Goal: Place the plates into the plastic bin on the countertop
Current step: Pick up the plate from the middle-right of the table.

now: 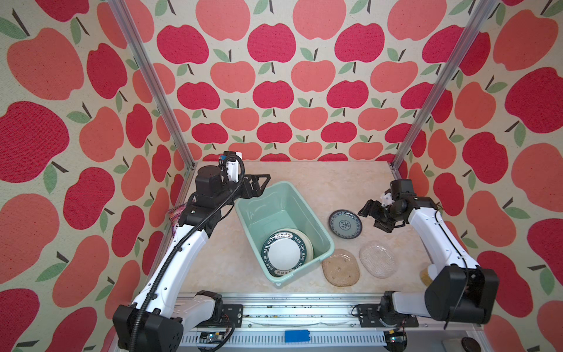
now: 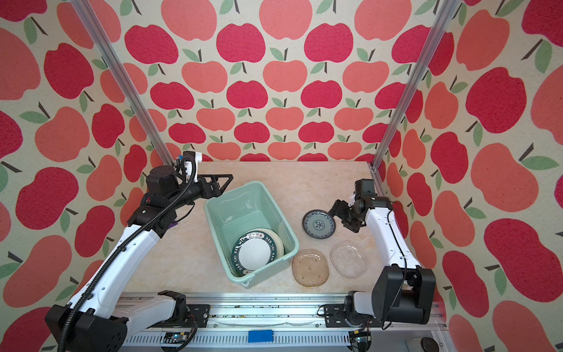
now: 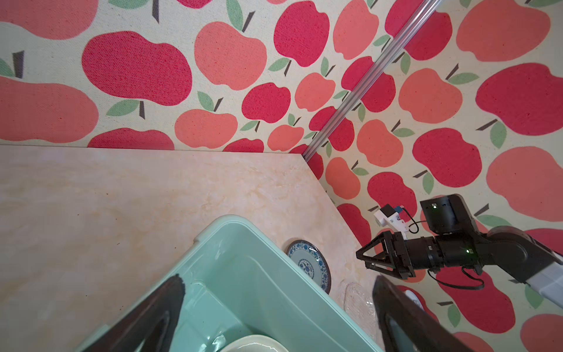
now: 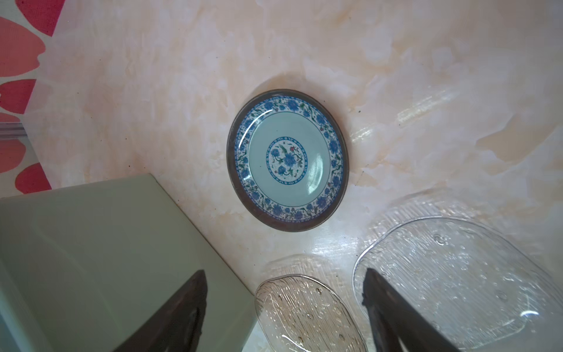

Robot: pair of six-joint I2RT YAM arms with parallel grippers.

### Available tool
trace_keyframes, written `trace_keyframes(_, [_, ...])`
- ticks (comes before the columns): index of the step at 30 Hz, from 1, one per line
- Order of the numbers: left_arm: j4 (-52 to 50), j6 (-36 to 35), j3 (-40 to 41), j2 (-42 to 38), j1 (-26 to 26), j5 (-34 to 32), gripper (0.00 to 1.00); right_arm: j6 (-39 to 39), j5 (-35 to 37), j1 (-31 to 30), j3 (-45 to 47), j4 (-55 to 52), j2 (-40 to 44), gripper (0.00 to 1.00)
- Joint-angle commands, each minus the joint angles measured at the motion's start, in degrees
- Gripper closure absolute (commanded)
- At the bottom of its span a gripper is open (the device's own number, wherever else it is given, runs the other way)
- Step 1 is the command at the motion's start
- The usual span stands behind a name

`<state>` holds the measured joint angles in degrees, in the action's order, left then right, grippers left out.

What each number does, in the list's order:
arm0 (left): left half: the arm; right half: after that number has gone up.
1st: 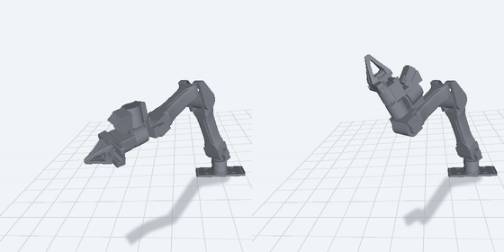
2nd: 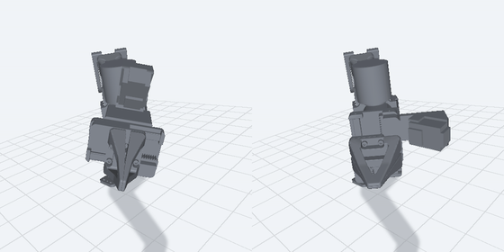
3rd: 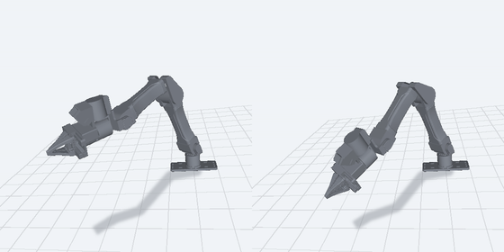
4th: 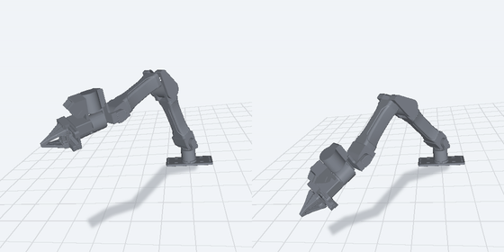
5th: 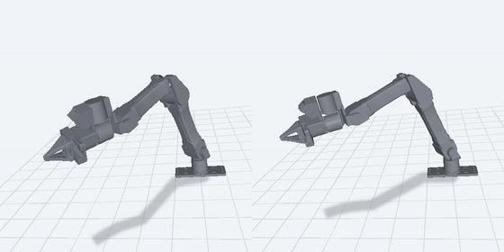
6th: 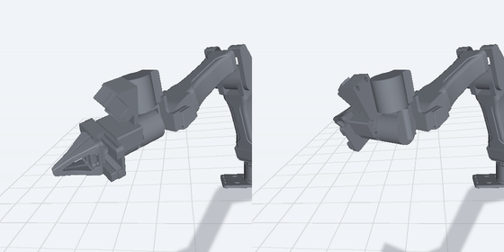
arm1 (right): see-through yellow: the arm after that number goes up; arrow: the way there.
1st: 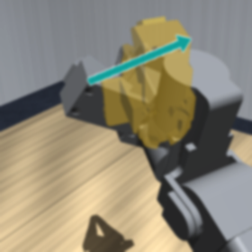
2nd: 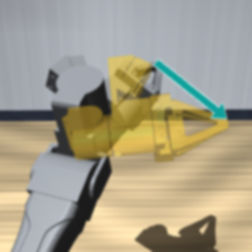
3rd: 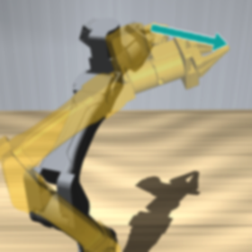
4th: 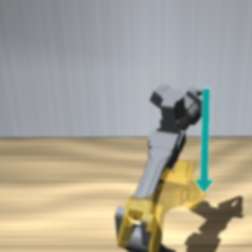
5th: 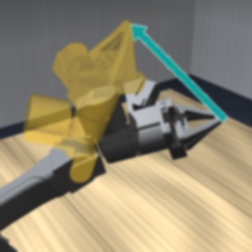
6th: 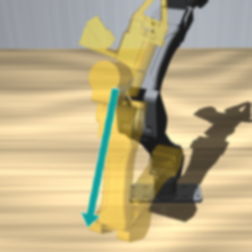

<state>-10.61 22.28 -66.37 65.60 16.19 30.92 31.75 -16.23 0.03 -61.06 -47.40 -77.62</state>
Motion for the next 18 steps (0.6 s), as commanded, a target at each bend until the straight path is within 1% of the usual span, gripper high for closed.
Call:
trace_keyframes(1, [-4.30,-5.93,-3.97,2.06,5.31,-0.84,0.01,2.16,-5.63,2.70,5.35,6.94,-1.41,0.21])
trace_keyframes(4, [-5.89,-8.23,-5.69,4.83,8.89,-1.61,0.01,1.46,-6.73,4.38,8.56,11.22,-3.42,0.23])
trace_keyframes(7, [-5.99,-12.72,-6.33,6.14,13.09,-7.00,0.01,0.50,-7.53,5.49,9.74,13.49,-6.42,0.26])
trace_keyframes(12, [-7.55,-13.19,-8.99,9.31,13.83,-6.00,0.01,0.57,-10.13,6.29,11.97,19.46,-9.51,0.31])
trace_keyframes(18, [-8.14,-12.53,-8.61,8.85,14.29,-7.06,0.01,1.73,-11.40,6.30,13.91,24.87,-12.96,0.36])
